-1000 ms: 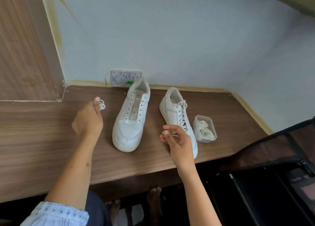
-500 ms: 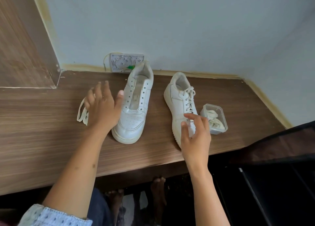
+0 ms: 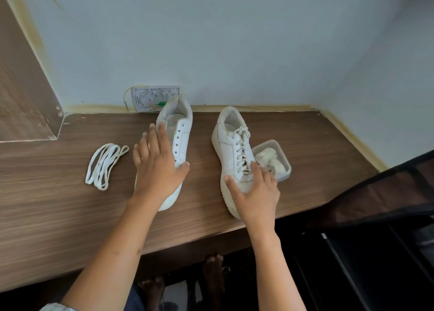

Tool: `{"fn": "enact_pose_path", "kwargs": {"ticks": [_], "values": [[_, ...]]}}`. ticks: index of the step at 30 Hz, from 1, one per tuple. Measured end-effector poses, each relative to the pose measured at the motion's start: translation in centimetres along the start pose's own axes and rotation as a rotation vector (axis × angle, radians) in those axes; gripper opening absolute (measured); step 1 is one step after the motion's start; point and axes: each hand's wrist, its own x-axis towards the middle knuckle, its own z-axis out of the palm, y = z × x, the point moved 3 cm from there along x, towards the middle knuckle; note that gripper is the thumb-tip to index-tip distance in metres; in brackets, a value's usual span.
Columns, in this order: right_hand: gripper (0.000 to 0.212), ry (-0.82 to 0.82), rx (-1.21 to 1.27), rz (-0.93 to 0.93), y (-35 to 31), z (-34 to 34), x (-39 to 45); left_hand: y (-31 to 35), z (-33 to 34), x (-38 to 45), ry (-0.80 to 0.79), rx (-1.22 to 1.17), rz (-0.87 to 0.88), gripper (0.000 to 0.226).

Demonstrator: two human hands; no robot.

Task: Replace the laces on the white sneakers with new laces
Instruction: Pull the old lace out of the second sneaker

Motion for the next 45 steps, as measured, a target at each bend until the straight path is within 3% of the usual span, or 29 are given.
{"fn": "enact_pose_path", "kwargs": {"ticks": [5,14,21,32,34,38,45], "values": [[0.079,0.092,0.011,-0.055,0.0,0.3,-0.3,2.0,0.5,-0.1,0.141,-0.025,0.238,0.082],[0.08,0.107,0.08,-0.103,-0.1,0.5,-0.3,6.0,2.4,-1.2,-0.011,-0.226,0.464,0.061],[0.07,0.037,0.165,-0.149,-1.5,0.8,-1.1,6.3,2.6,-0.6,-0.015,-0.407,0.379,0.051],[0.075,-0.104,-0.051,-0.18,-2.9,0.7,-1.8,5.0,1.1,1.0,0.158,-0.376,0.312,0.012],[0.075,-0.112,-0.06,-0.156,-2.8,0.6,-1.8,4.8,1.4,1.2,0.07,-0.49,0.314,0.015],[0.075,-0.096,-0.023,-0.105,-2.8,0.5,-1.8,4.9,0.2,1.6,-0.131,-0.943,0.22,0.017],[0.079,-0.089,-0.02,-0.089,-2.9,0.7,-1.8,3.9,-4.0,2.1,-0.054,-1.473,0.17,0.013]]}}
